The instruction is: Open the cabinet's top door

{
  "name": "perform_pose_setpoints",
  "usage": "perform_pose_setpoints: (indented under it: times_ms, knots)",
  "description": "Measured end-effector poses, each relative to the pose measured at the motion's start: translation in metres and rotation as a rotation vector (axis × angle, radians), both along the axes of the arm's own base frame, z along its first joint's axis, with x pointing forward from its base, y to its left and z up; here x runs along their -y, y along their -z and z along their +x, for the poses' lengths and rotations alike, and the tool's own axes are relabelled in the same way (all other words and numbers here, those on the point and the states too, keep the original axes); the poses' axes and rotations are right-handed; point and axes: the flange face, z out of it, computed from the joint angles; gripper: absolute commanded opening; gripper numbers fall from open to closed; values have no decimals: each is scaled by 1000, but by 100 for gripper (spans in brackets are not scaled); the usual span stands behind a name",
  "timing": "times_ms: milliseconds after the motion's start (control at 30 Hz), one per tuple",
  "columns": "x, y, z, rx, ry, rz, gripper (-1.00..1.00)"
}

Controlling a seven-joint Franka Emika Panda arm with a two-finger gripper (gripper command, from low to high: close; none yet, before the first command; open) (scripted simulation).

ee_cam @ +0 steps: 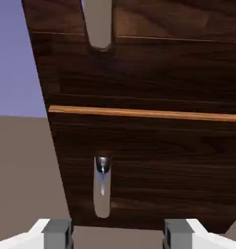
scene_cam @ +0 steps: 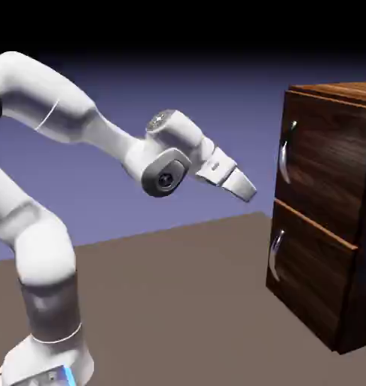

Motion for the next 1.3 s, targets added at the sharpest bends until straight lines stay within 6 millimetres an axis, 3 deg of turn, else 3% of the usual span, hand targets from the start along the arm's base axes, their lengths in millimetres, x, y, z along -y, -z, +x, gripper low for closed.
perform_pose_setpoints:
  times_ms: [333, 533, 733, 1000, 1133, 1300]
  knots:
    - [25, 120, 18, -364, 525, 465, 0]
    - [40, 185, 10, -518, 902, 622, 0]
    - [60, 231, -4, -564, 1296, 726, 0]
    - [89, 255, -16, -419, 1771, 869, 0]
    - [102, 249, -15, -269, 1949, 980, 0]
    - [111, 226, -4, -42, 2085, 1185, 0]
